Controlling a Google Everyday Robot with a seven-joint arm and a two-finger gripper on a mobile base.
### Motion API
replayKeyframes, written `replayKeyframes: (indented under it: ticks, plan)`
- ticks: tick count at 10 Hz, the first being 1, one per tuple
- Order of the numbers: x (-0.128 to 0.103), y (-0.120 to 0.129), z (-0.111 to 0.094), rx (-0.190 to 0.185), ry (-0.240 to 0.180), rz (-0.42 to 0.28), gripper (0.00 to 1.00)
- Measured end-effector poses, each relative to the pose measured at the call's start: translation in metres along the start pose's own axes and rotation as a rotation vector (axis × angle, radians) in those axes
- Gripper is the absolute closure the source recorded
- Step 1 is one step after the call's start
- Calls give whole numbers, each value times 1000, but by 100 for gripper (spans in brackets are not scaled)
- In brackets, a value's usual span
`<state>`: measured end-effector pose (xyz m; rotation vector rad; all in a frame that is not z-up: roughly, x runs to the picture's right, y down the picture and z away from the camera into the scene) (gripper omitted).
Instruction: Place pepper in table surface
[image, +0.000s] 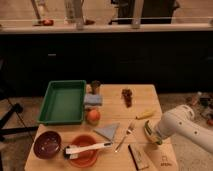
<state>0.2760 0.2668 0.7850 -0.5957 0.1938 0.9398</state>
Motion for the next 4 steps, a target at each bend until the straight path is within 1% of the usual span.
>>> replayKeyframes:
  ticks: [1,4]
  plan:
    - [0,0,0,0,0,1,21]
    - [0,0,0,0,0,1,20]
